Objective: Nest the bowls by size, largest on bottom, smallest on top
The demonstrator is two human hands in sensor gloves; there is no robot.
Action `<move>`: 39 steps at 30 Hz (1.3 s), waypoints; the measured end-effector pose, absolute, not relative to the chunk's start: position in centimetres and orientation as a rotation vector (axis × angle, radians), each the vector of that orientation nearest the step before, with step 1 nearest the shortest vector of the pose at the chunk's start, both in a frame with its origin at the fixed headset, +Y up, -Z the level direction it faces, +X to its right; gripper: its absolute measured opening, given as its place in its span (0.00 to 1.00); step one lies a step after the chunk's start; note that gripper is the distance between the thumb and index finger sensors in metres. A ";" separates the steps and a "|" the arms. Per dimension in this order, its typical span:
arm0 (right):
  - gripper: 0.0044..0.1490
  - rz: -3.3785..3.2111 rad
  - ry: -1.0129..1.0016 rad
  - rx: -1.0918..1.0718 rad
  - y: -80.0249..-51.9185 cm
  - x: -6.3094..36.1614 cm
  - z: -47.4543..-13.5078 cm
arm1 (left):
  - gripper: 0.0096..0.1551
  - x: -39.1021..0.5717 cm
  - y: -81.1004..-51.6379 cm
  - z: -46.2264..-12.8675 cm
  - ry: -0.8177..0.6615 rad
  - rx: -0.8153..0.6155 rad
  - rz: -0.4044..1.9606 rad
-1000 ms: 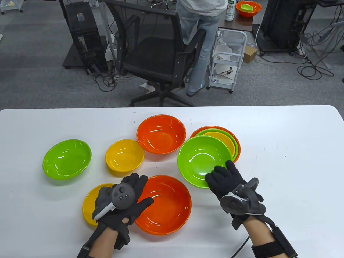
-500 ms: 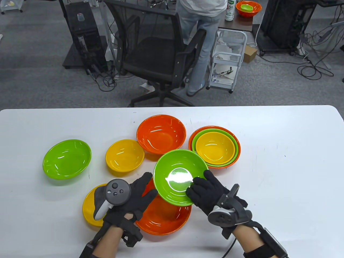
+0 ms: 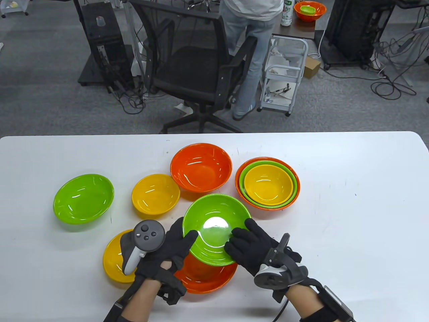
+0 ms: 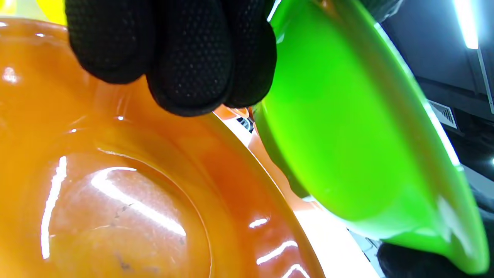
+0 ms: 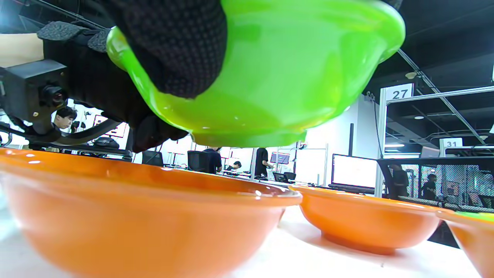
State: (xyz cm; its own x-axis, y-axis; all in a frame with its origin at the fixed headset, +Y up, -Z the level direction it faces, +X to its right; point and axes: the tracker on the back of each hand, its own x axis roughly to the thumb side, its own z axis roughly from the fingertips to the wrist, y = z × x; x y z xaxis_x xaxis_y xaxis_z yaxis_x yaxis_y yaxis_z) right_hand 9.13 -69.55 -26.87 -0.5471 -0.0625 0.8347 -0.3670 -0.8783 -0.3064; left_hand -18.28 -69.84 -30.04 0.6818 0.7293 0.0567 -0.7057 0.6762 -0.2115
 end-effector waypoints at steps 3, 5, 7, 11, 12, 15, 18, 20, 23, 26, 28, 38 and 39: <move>0.25 2.524 -0.671 1.386 -69.6 9.1 -26.9 | 0.42 -18.1 -69.9 -30.1 -0.124 -0.158 0.827; 0.26 2.527 -0.659 1.378 -69.7 9.0 -26.9 | 0.40 -18.1 -70.0 -30.2 -0.109 -0.118 0.817; 0.26 2.529 -0.633 1.369 -69.8 9.0 -26.9 | 0.39 -18.2 -70.0 -30.2 -0.103 -0.126 0.817; 0.29 2.497 -0.632 1.349 -69.8 9.2 -27.0 | 0.37 -18.6 -70.1 -30.3 -0.081 -0.104 0.810; 0.30 2.470 -0.685 1.343 -69.7 9.4 -26.9 | 0.37 -18.8 -70.1 -30.4 -0.074 -0.103 0.820; 0.32 2.452 -0.746 1.274 -69.1 10.3 -27.1 | 0.36 -19.6 -70.0 -30.4 -0.056 -0.078 0.845; 0.34 2.408 -0.767 1.233 -68.9 10.8 -27.1 | 0.35 -20.2 -69.8 -30.5 -0.049 -0.081 0.866; 0.35 2.419 -0.786 1.208 -68.6 11.2 -27.2 | 0.35 -20.7 -69.7 -30.5 -0.040 -0.056 0.836; 0.35 2.414 -0.780 1.154 -68.5 11.7 -27.4 | 0.34 -21.3 -69.5 -30.4 -0.032 -0.057 0.842; 0.35 2.427 -0.766 1.048 -68.4 13.1 -28.1 | 0.33 -22.5 -69.4 -30.4 -0.022 -0.037 0.803; 0.35 2.436 -0.737 0.969 -68.5 14.1 -28.7 | 0.33 -23.2 -69.3 -30.4 -0.021 -0.044 0.818; 0.37 2.532 -0.517 0.606 -70.3 18.6 -31.4 | 0.30 -25.0 -69.0 -30.2 -0.040 -0.083 0.752; 0.37 2.539 -0.510 0.591 -70.4 18.8 -31.5 | 0.30 -24.9 -69.0 -30.1 -0.044 -0.091 0.739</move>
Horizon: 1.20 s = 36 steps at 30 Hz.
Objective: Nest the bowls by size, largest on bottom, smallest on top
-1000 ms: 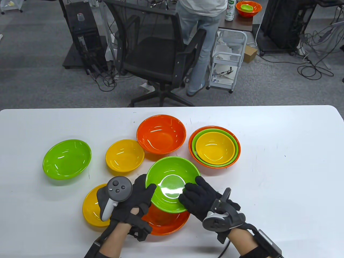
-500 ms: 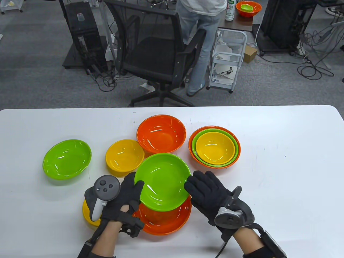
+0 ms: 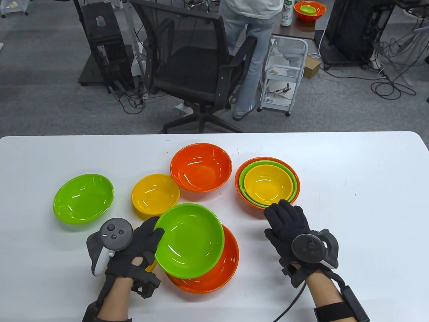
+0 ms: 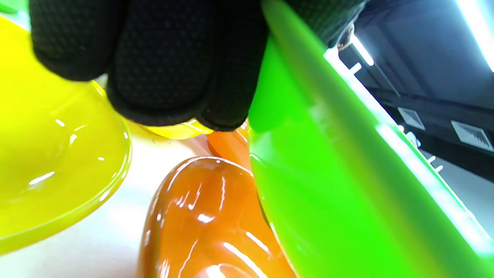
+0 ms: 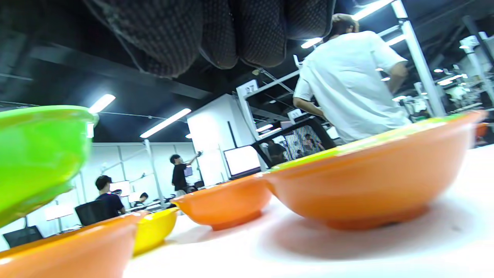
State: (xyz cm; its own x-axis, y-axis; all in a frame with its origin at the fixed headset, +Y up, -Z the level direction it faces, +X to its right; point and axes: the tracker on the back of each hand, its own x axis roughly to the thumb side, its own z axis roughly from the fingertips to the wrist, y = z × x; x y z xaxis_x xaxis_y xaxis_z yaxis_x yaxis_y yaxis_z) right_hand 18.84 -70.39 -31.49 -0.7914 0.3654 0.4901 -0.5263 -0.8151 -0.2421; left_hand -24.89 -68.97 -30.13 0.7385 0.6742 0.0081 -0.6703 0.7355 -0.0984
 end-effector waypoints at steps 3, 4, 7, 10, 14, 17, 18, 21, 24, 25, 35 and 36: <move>0.37 2.557 -0.463 0.527 -70.8 19.7 -31.9 | 0.30 -24.1 -69.3 -30.0 -0.061 -0.131 0.699; 0.37 2.558 -0.453 0.514 -70.9 19.9 -32.0 | 0.30 -23.7 -69.5 -30.0 -0.067 -0.140 0.684; 0.37 2.565 -0.430 0.490 -71.1 20.4 -32.1 | 0.30 -22.8 -69.7 -30.0 -0.074 -0.150 0.621; 0.37 2.569 -0.413 0.465 -71.2 20.6 -32.2 | 0.31 -22.0 -70.0 -30.0 -0.081 -0.153 0.576; 0.37 2.569 -0.403 0.451 -71.2 20.8 -32.3 | 0.32 -21.6 -70.4 -30.1 -0.071 -0.157 0.534; 0.37 2.568 -0.398 0.440 -71.2 20.9 -32.3 | 0.33 -21.4 -70.6 -30.2 -0.067 -0.155 0.507; 0.37 2.568 -0.395 0.436 -71.2 21.0 -32.3 | 0.33 -21.3 -70.6 -30.3 -0.068 -0.153 0.484; 0.37 2.569 -0.389 0.425 -71.2 21.0 -32.3 | 0.33 -21.1 -70.7 -30.3 -0.070 -0.141 0.467; 0.36 2.578 -0.373 0.414 -71.2 21.0 -32.3 | 0.33 -21.0 -70.6 -30.3 -0.063 -0.102 0.405; 0.37 2.584 -0.362 0.410 -71.3 21.0 -32.4 | 0.32 -20.9 -70.4 -30.3 -0.061 -0.099 0.373; 0.37 2.623 -0.314 0.399 -71.4 20.9 -32.4 | 0.30 -20.5 -70.2 -30.1 -0.066 -0.106 0.247; 0.37 2.624 -0.313 0.399 -71.4 20.9 -32.4 | 0.30 -20.5 -70.2 -30.1 -0.065 -0.105 0.240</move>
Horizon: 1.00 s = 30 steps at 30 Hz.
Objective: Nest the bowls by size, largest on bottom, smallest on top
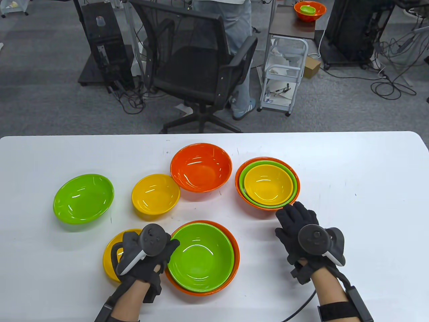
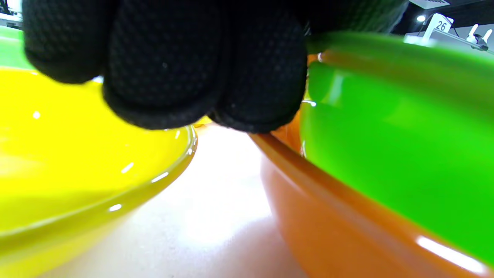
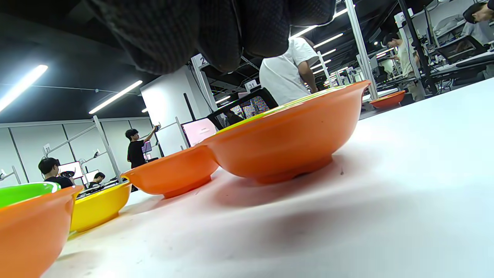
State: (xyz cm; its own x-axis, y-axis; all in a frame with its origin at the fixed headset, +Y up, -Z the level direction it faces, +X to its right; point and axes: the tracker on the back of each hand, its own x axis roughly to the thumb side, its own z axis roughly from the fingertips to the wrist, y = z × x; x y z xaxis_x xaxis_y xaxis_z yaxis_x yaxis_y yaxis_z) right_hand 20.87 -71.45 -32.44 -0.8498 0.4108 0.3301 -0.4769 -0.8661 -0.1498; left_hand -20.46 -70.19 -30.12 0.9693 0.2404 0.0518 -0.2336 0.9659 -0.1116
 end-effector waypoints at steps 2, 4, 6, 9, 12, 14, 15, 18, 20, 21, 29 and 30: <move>0.37 2.626 -0.311 0.397 -71.5 20.9 -32.4 | 0.30 -20.4 -70.1 -30.1 -0.065 -0.101 0.225; 0.37 2.625 -0.311 0.395 -71.5 20.9 -32.4 | 0.31 -20.5 -70.0 -30.0 -0.061 -0.089 0.226; 0.37 2.624 -0.311 0.393 -71.5 21.0 -32.4 | 0.32 -20.6 -69.8 -29.9 -0.060 -0.081 0.229; 0.37 2.624 -0.311 0.392 -71.5 21.0 -32.5 | 0.33 -21.0 -69.5 -29.7 -0.058 -0.059 0.237; 0.37 2.624 -0.310 0.393 -71.5 21.0 -32.5 | 0.34 -21.6 -68.9 -29.6 -0.051 -0.020 0.249; 0.37 2.624 -0.310 0.394 -71.5 21.0 -32.5 | 0.35 -22.4 -68.6 -29.4 -0.035 0.003 0.262; 0.36 2.624 -0.311 0.395 -71.5 21.0 -32.5 | 0.36 -22.7 -68.5 -29.4 -0.024 0.019 0.269; 0.36 2.625 -0.308 0.395 -71.6 21.0 -32.5 | 0.36 -24.3 -68.3 -29.4 0.011 0.065 0.269; 0.36 2.627 -0.307 0.395 -71.6 21.0 -32.4 | 0.37 -25.5 -68.3 -29.6 0.026 0.072 0.273; 0.36 2.627 -0.306 0.395 -71.6 21.0 -32.4 | 0.37 -26.2 -68.4 -29.6 0.039 0.071 0.282; 0.37 2.631 -0.300 0.404 -71.6 21.0 -32.4 | 0.41 -29.6 -68.2 -29.6 0.095 0.080 0.289; 0.37 2.632 -0.298 0.404 -71.7 21.0 -32.4 | 0.41 -30.0 -68.3 -29.6 0.106 0.067 0.305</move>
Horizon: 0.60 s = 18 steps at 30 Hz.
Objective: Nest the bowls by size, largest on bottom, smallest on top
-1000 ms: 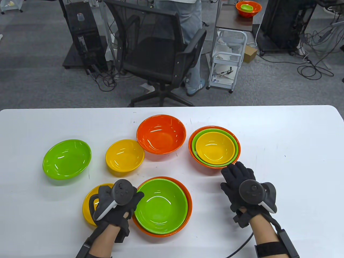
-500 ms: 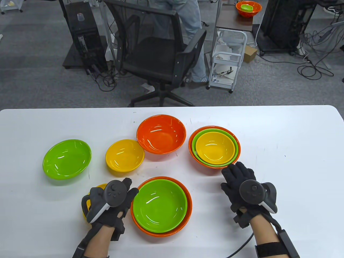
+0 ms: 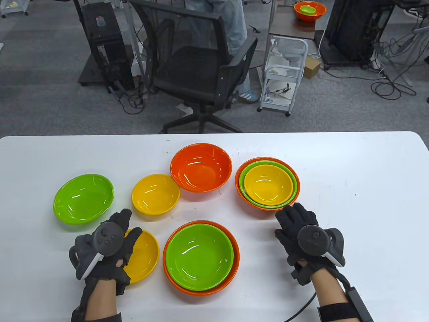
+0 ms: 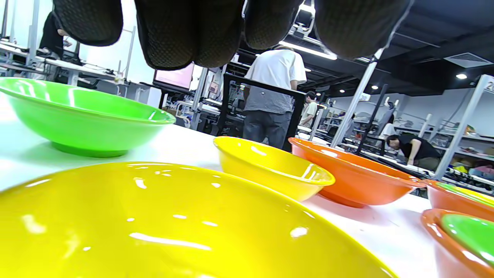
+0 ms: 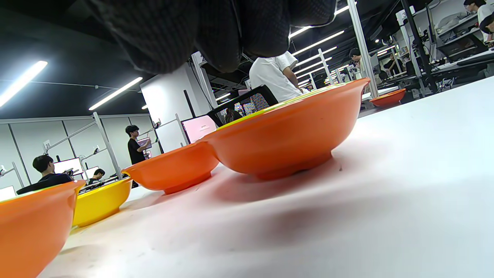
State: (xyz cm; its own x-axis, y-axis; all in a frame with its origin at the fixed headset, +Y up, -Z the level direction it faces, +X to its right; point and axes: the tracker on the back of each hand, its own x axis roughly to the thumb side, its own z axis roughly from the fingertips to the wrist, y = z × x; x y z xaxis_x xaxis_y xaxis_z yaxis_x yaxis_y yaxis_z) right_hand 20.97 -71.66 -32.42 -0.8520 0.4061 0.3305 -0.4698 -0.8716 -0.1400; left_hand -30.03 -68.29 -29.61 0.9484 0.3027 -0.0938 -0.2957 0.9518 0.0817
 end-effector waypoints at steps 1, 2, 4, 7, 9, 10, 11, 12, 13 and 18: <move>0.37 2.632 -0.298 0.404 -71.7 21.0 -32.4 | 0.41 -30.2 -68.3 -29.6 0.111 0.061 0.312; 0.37 2.633 -0.297 0.403 -71.7 21.0 -32.4 | 0.41 -30.5 -68.5 -29.7 0.127 0.036 0.328; 0.37 2.633 -0.295 0.400 -71.7 21.0 -32.4 | 0.42 -31.2 -69.0 -29.8 0.175 -0.018 0.336; 0.37 2.635 -0.287 0.397 -71.7 21.0 -32.4 | 0.44 -32.0 -69.9 -30.2 0.244 -0.095 0.330; 0.37 2.635 -0.283 0.393 -71.8 21.0 -32.4 | 0.44 -32.5 -70.5 -30.6 0.270 -0.133 0.346; 0.37 2.636 -0.282 0.391 -71.8 21.0 -32.4 | 0.45 -32.9 -70.8 -30.7 0.293 -0.153 0.346; 0.37 2.636 -0.282 0.390 -71.8 21.0 -32.4 | 0.45 -33.1 -71.1 -30.8 0.314 -0.175 0.345; 0.37 2.636 -0.281 0.389 -71.8 21.0 -32.4 | 0.45 -33.4 -71.3 -30.9 0.325 -0.192 0.346; 0.37 2.637 -0.280 0.390 -71.8 21.0 -32.4 | 0.45 -33.6 -71.5 -30.9 0.345 -0.212 0.356; 0.37 2.637 -0.273 0.386 -71.8 21.1 -32.4 | 0.46 -34.1 -72.4 -30.9 0.374 -0.289 0.444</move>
State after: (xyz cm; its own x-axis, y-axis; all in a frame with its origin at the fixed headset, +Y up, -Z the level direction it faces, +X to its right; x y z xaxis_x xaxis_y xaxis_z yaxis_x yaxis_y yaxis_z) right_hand 21.05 -71.81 -32.42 -0.8554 0.4119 0.3141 -0.4675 -0.8750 -0.1257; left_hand -34.13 -72.41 -30.93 0.8373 0.3614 -0.4102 -0.4657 0.8646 -0.1889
